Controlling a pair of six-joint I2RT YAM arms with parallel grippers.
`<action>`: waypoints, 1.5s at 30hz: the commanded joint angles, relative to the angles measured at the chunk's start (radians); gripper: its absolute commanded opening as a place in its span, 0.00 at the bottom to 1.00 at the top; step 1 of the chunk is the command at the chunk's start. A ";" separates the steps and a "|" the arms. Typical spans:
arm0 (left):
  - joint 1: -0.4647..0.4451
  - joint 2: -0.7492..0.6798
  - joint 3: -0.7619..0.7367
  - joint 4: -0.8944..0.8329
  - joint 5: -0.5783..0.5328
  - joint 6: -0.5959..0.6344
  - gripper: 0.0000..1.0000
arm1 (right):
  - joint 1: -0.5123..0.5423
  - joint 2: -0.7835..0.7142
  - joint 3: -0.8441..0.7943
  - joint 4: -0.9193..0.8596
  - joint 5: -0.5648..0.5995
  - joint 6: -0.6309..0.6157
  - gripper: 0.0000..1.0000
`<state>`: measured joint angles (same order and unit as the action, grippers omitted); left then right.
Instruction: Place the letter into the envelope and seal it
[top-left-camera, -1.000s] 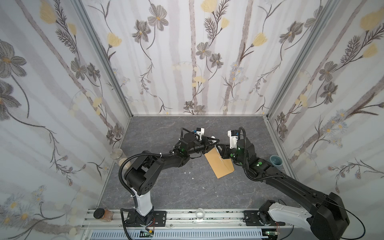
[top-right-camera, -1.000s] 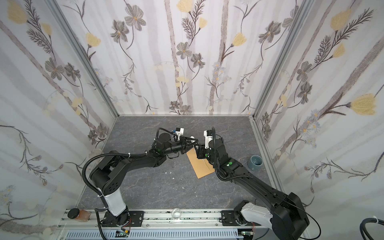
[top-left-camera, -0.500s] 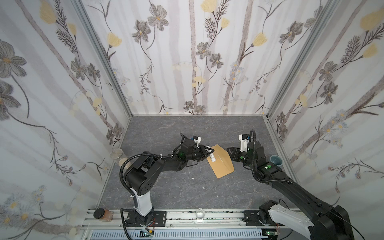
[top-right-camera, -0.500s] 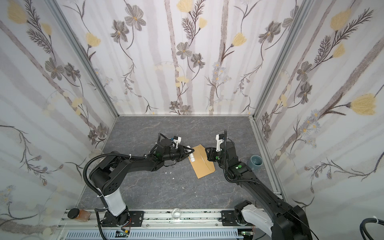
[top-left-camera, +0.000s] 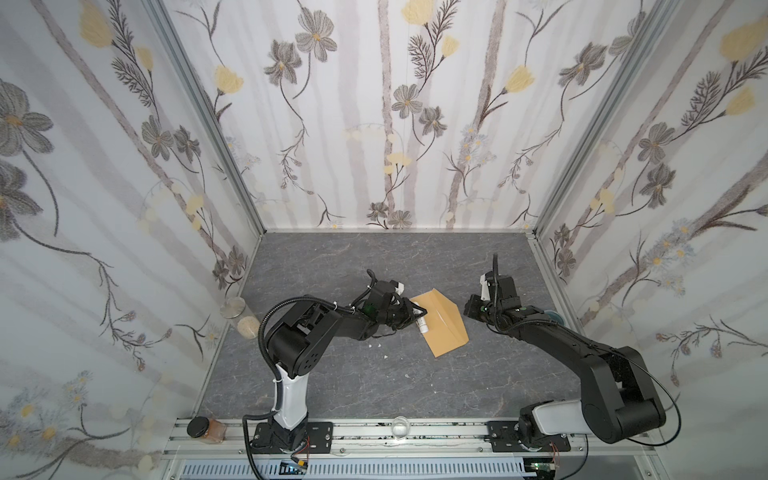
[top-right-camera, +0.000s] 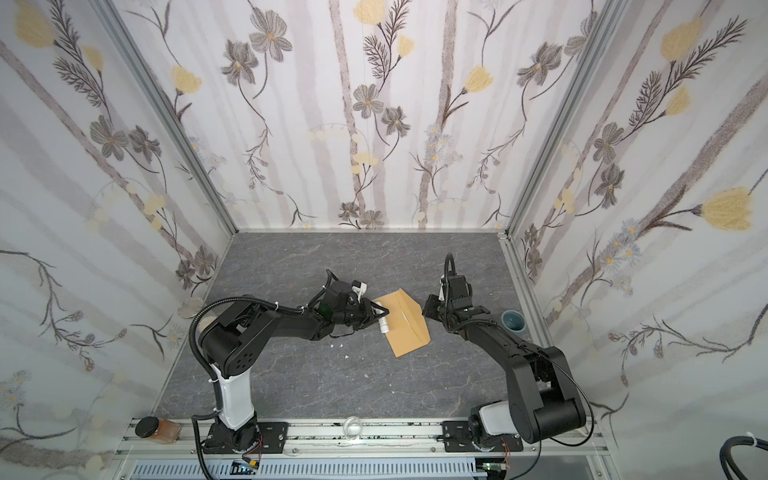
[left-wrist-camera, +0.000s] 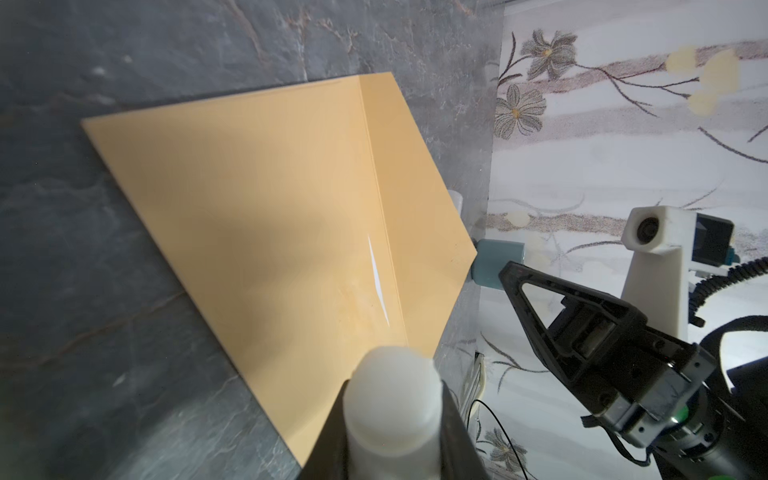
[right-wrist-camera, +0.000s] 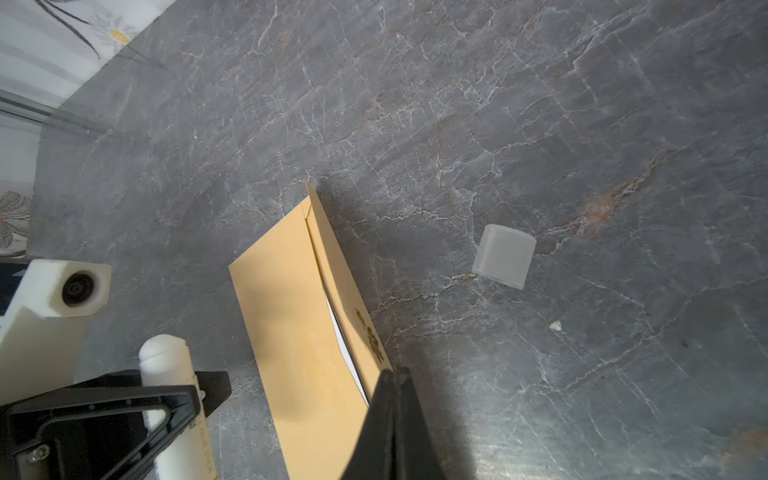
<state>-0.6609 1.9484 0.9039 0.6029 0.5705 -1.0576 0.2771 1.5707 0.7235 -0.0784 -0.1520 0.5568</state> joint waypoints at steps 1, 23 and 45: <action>0.003 0.026 0.026 -0.016 0.014 0.039 0.00 | 0.000 0.032 0.004 0.055 -0.015 0.015 0.01; 0.037 0.105 0.127 -0.215 -0.008 0.178 0.00 | 0.162 0.088 -0.053 0.123 -0.032 0.123 0.00; 0.033 0.105 0.099 -0.229 -0.020 0.163 0.00 | 0.215 0.178 -0.001 0.173 -0.084 0.150 0.00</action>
<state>-0.6281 2.0449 1.0096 0.4519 0.5766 -0.8940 0.4866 1.7309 0.7124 0.0502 -0.2153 0.6922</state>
